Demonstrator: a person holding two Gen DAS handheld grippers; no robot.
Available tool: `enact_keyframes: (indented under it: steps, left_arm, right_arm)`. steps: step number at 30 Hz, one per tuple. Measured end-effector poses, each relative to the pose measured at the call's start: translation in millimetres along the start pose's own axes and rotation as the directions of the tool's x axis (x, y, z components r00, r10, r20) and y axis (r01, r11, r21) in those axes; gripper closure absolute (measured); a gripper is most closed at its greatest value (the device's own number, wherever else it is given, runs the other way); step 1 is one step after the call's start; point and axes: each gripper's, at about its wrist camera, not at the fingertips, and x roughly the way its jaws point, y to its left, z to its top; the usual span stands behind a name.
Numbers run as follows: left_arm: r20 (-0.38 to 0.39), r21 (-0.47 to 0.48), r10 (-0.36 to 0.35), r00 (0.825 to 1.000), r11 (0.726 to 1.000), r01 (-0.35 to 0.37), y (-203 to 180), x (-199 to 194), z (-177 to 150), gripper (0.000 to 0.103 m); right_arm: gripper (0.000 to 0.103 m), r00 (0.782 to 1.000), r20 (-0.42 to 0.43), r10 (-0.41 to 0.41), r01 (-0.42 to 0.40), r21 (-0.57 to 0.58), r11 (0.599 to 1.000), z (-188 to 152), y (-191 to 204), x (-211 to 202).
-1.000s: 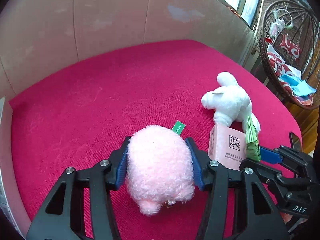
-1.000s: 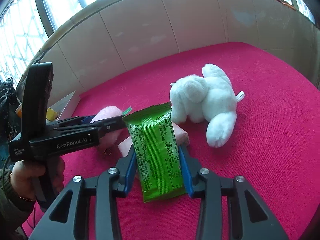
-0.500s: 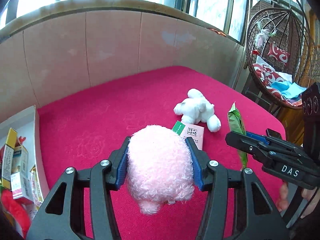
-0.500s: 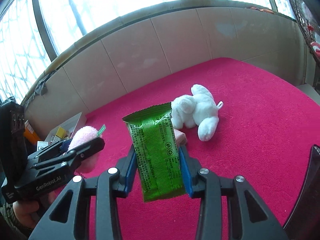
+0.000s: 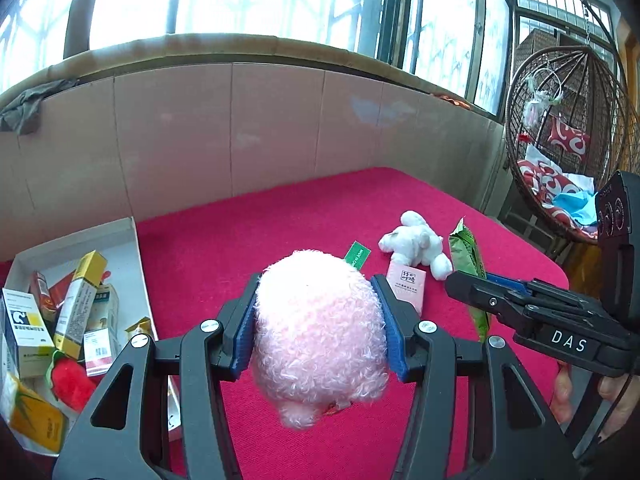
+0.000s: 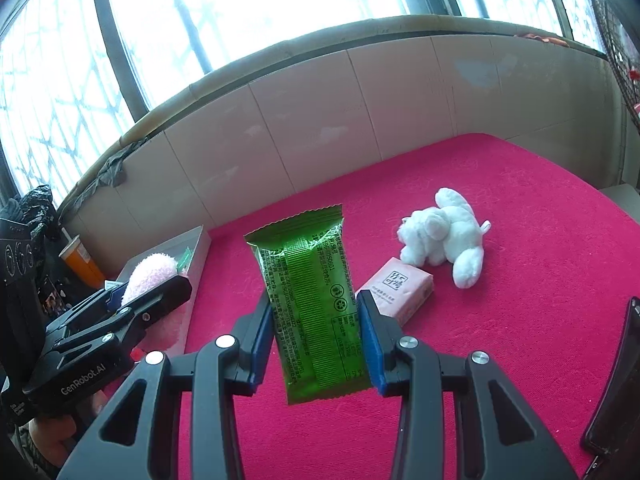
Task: Organize objects
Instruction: 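Carry the pink plush ball and green packet over the white tray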
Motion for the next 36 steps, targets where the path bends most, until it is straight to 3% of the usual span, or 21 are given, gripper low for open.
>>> enact_keyframes:
  steps: [13, 26, 36]
  left_arm:
    - [0.020, -0.081, 0.082, 0.996, 0.993, -0.081, 44.4, -30.9, -6.7, 0.050]
    - [0.050, -0.148, 0.126, 0.991, 0.982, -0.117, 78.1, -52.1, -11.1, 0.050]
    - [0.067, -0.222, 0.188, 0.980, 0.960, -0.169, 118.1, -70.0, -17.0, 0.050]
  right_arm:
    - [0.063, 0.998, -0.047, 0.041, -0.045, -0.075, 0.996, -7.3, 46.2, 9.9]
    - [0.063, 0.995, -0.075, 0.062, -0.072, -0.151, 0.986, -4.6, 89.2, 16.4]
    - [0.063, 0.988, -0.125, 0.094, -0.118, -0.196, 0.974, -6.8, 131.2, 38.7]
